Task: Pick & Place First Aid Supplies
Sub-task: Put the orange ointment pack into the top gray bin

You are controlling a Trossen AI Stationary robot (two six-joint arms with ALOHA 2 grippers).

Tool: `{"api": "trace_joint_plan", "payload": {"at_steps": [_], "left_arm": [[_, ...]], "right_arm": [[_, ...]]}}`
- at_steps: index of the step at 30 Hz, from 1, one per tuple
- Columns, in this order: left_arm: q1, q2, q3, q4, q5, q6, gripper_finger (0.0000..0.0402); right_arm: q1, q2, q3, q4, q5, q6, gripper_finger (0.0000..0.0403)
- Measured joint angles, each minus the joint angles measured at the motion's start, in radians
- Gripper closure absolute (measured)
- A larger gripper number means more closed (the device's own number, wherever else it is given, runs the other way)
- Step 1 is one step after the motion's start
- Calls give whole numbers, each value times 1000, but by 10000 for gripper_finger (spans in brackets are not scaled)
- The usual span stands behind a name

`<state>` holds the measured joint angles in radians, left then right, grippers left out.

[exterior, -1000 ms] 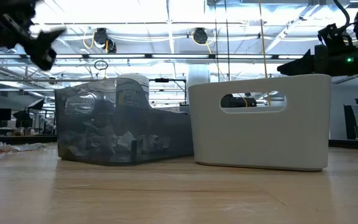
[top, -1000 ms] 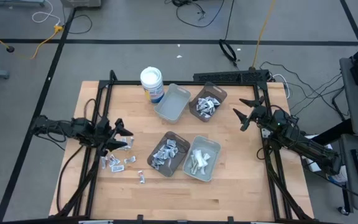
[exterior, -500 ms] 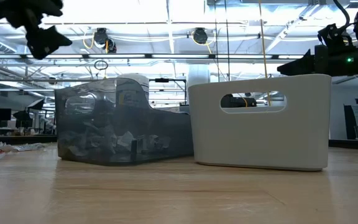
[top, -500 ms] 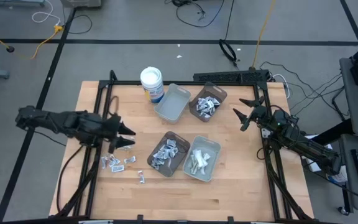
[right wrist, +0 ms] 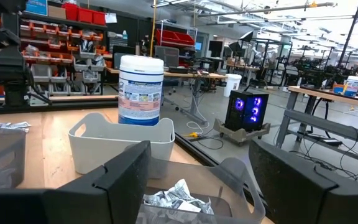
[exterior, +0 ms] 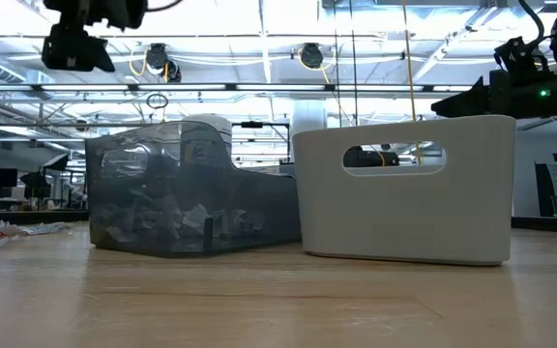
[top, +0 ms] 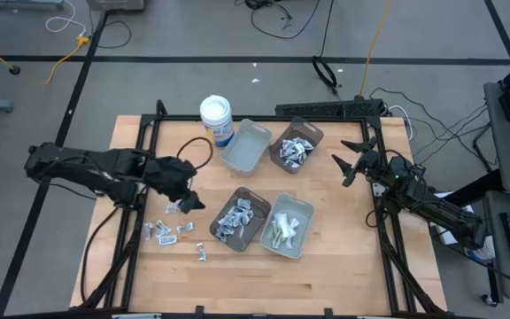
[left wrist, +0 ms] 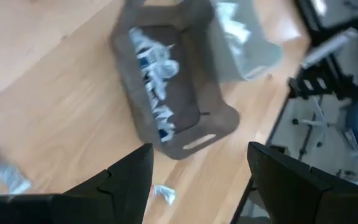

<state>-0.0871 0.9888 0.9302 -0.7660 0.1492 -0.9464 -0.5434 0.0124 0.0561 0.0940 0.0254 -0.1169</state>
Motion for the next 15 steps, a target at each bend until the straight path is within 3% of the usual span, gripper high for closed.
{"api": "trace_joint_plan", "payload": {"at_steps": [9, 15], "left_arm": [[115, 116, 63, -194, 43, -176, 135], [164, 171, 63, -368, 15, -234, 135]], "right_arm": [[0, 0, 0, 0, 0, 0, 135], [0, 0, 0, 0, 0, 0, 136]]}}
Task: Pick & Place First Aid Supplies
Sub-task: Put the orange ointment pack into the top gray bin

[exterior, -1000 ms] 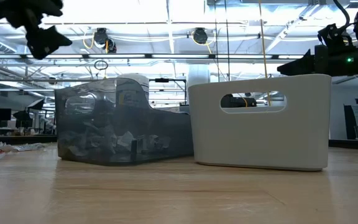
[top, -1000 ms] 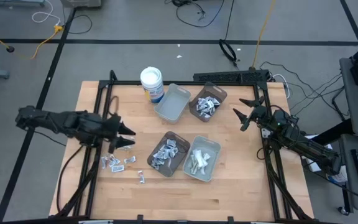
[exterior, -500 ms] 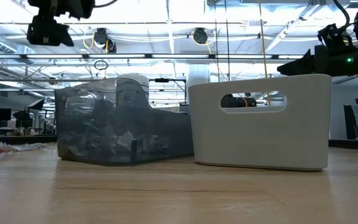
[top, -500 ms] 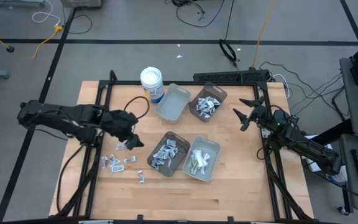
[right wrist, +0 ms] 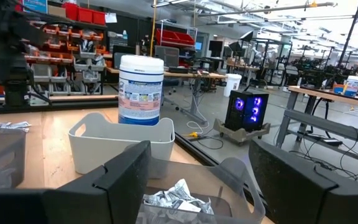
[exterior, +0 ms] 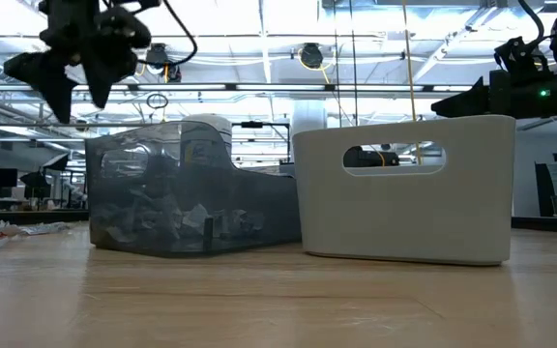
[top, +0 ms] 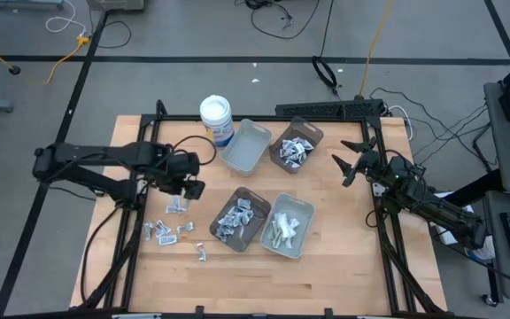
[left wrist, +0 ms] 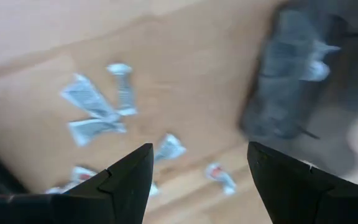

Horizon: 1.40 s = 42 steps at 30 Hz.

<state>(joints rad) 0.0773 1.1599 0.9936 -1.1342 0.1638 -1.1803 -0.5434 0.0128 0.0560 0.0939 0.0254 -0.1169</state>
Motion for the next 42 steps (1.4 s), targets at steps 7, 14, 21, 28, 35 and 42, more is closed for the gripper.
{"api": "trace_joint_plan", "payload": {"at_steps": [7, 14, 21, 28, 35, 42], "left_arm": [[8, 29, 0, -65, -90, -12, 135], [8, 33, -36, -128, -161, -89, 135], [2, 92, -131, -81, -115, -113, 135], [-2, 185, -159, 33, -120, -81, 135], [-2, 273, -161, 90, -136, -52, 135], [1, 311, -234, 185, -124, -61, 135]], "right_arm": [[0, 0, 0, 0, 0, 0, 133], [0, 0, 0, 0, 0, 0, 135], [0, 0, 0, 0, 0, 0, 137], [0, 0, 0, 0, 0, 0, 136], [0, 0, 0, 0, 0, 0, 139], [0, 0, 0, 0, 0, 0, 139]]}}
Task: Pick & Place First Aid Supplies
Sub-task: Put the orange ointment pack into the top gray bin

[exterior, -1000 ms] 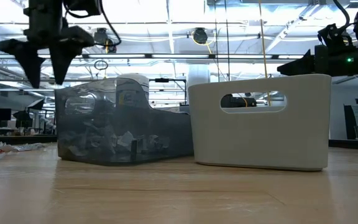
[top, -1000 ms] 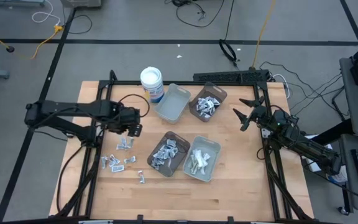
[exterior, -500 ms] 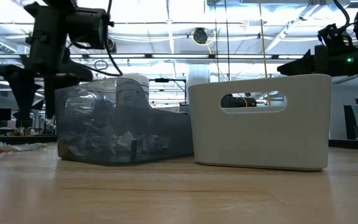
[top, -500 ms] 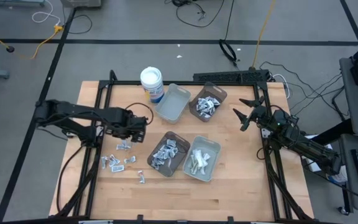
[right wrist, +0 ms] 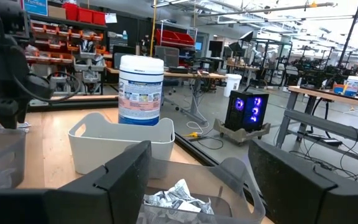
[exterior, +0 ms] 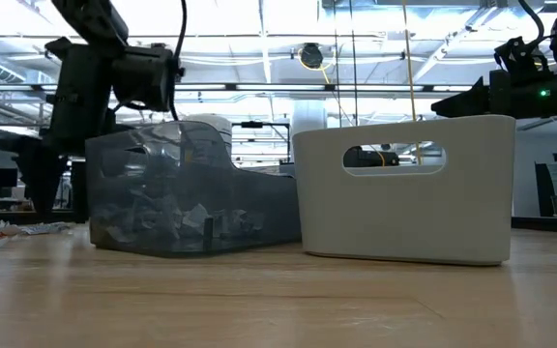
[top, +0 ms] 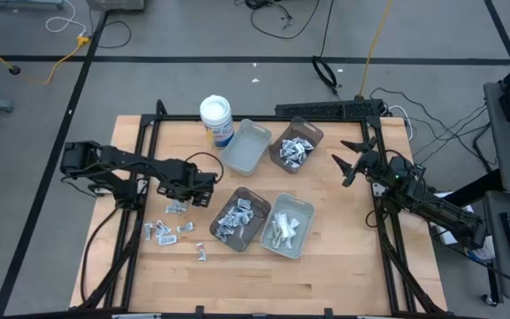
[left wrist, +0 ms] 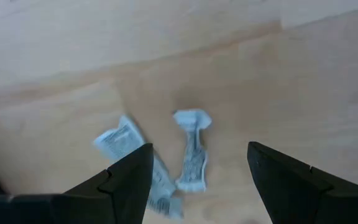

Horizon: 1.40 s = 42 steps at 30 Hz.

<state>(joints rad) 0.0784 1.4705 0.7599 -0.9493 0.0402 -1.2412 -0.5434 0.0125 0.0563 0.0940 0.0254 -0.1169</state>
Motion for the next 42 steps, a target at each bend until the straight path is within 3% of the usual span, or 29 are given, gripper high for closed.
{"api": "trace_joint_plan", "payload": {"at_steps": [18, 22, 30, 36, 42], "left_arm": [[3, 68, -10, 140, 10, -1, 141], [3, 68, -11, 141, 11, -2, 182], [3, 69, -12, 140, 11, 13, 313], [0, 70, -13, 137, 11, 75, 383], [-2, 65, -13, 133, 14, 145, 394]], "right_arm": [[0, 0, 0, 0, 0, 0, 140], [0, 0, 0, 0, 0, 0, 140], [0, 0, 0, 0, 0, 0, 140], [0, 0, 0, 0, 0, 0, 140], [0, 0, 0, 0, 0, 0, 140]]}}
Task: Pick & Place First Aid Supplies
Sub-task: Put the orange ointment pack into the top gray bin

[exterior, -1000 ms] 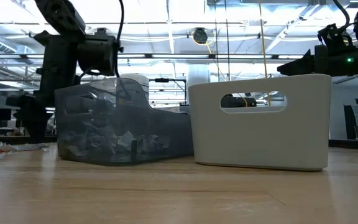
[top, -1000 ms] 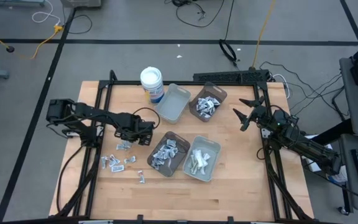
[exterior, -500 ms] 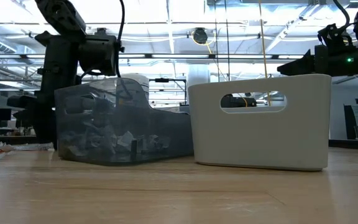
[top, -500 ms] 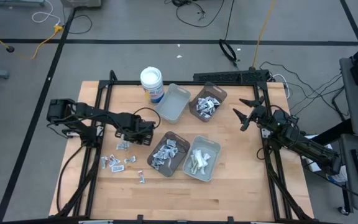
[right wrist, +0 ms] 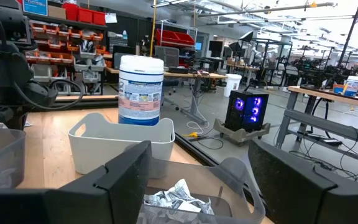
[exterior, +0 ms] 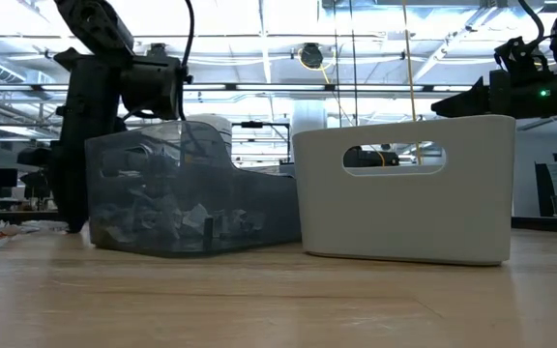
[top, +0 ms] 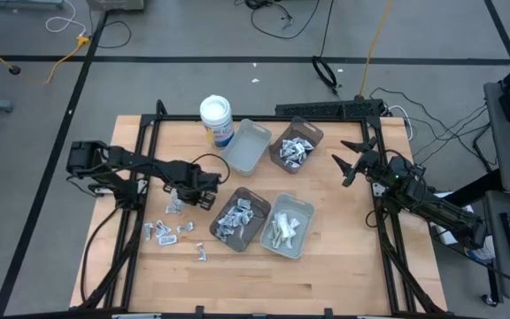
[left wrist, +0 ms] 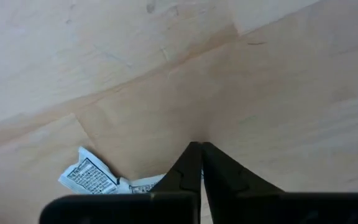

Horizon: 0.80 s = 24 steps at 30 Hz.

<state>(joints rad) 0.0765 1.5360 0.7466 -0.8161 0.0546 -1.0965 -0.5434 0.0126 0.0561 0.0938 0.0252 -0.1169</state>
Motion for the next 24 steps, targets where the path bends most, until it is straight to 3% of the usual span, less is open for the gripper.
{"api": "trace_joint_plan", "payload": {"at_steps": [13, 24], "left_arm": [[8, 1, 164, -169, 78, 150, 399], [39, 0, 463, -316, 107, 145, 400]], "right_arm": [[0, 0, 0, 0, 0, 0, 140], [0, 0, 0, 0, 0, 0, 140]]}}
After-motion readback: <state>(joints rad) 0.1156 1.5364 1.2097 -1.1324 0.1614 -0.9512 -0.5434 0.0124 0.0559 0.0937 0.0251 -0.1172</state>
